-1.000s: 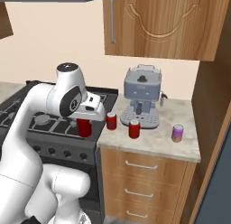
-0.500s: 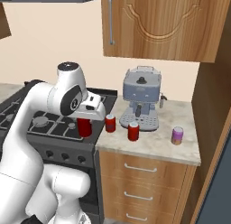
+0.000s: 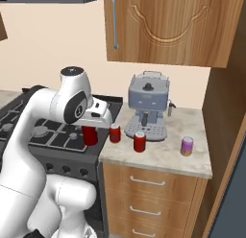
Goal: Four empty soda cans are scattered around the kitchen. Gather all the cans and cluster them next to the stove for recycling.
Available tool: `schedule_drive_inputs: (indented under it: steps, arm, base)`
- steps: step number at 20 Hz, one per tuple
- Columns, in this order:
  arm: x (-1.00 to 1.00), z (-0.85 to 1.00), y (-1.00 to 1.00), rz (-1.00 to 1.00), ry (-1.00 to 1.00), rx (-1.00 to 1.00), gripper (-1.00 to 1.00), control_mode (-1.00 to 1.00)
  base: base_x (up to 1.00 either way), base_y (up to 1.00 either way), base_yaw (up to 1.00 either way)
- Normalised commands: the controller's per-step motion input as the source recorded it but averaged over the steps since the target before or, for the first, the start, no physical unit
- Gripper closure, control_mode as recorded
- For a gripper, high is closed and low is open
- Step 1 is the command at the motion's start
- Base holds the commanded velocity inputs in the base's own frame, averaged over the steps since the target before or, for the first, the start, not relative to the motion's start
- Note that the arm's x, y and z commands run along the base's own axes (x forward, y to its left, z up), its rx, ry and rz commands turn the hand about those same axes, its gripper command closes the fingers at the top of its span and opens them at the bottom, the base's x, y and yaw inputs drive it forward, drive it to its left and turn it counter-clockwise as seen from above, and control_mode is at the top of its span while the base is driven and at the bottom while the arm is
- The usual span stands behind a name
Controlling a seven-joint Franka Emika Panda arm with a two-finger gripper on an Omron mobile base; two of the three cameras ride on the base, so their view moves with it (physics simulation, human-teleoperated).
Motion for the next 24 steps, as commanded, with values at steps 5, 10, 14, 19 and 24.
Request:
schedule_drive_inputs:
  steps: [5,10,14,19,24]
  arm:
    - [0.00,0.00,0.00,0.00,0.00,0.00,1.00,1.00]
    - [0.00,0.00,0.00,0.00,0.00,0.00,1.00,1.00]
    - [0.00,0.00,0.00,0.00,0.00,0.00,1.00,1.00]
    - [0.00,0.00,0.00,0.00,0.00,0.00,1.00,1.00]
    - [0.00,0.00,0.00,0.00,0.00,0.00,1.00,1.00]
  base:
    - [0.38,-0.14,-0.08]
    - [0.27,-0.10,-0.15]
    - [0.33,-0.06,-0.15]
    - [0.58,-0.07,-0.03]
    - [0.44,-0.08,0.00]
